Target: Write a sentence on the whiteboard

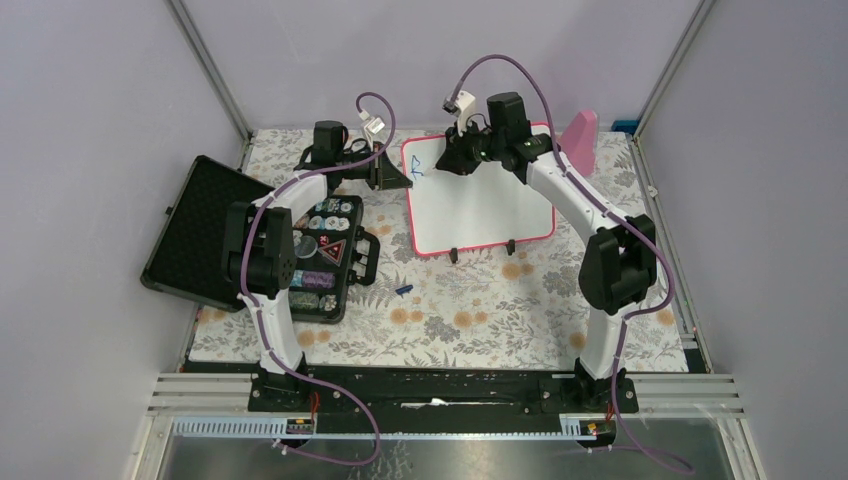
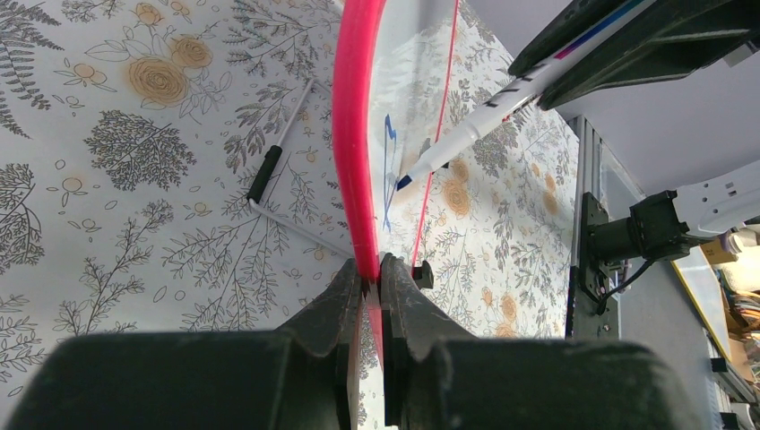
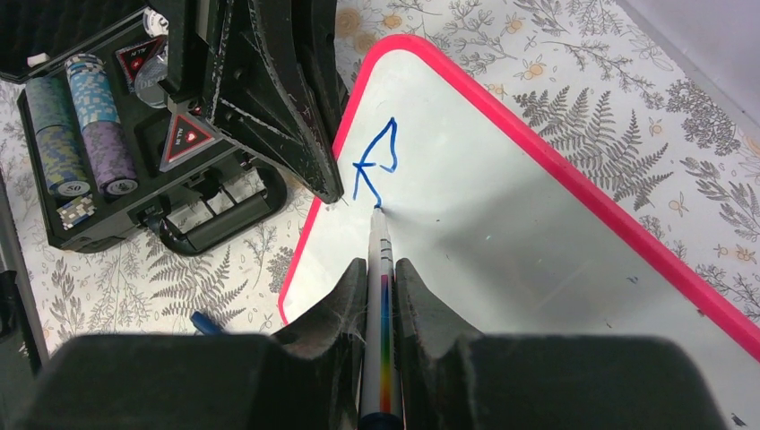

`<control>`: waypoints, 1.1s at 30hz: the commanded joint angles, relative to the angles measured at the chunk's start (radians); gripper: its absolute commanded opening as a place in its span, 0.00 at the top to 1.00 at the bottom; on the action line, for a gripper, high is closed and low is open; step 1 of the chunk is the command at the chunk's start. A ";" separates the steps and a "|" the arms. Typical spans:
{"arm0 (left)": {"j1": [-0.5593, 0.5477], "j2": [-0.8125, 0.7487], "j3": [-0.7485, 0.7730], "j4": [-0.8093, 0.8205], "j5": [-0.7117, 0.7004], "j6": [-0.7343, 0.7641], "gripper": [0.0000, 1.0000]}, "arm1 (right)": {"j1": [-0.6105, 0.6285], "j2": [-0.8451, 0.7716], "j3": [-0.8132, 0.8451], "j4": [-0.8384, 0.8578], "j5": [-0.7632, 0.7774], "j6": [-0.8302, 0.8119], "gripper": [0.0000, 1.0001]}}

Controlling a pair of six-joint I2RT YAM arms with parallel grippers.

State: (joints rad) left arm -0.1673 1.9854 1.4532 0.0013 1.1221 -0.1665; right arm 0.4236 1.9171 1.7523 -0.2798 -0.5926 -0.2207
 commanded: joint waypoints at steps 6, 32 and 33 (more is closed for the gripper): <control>-0.032 0.015 0.021 0.006 0.026 0.030 1.00 | 0.015 -0.006 -0.004 0.024 0.026 -0.006 1.00; -0.031 0.005 0.020 0.000 0.024 0.045 1.00 | -0.048 -0.089 0.021 -0.010 -0.113 0.070 1.00; -0.031 0.004 0.019 0.000 0.024 0.045 1.00 | -0.055 -0.098 0.018 -0.012 -0.120 0.069 1.00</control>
State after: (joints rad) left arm -0.1673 1.9854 1.4536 0.0013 1.1275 -0.1688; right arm 0.4210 1.9202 1.7573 -0.3008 -0.6476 -0.1802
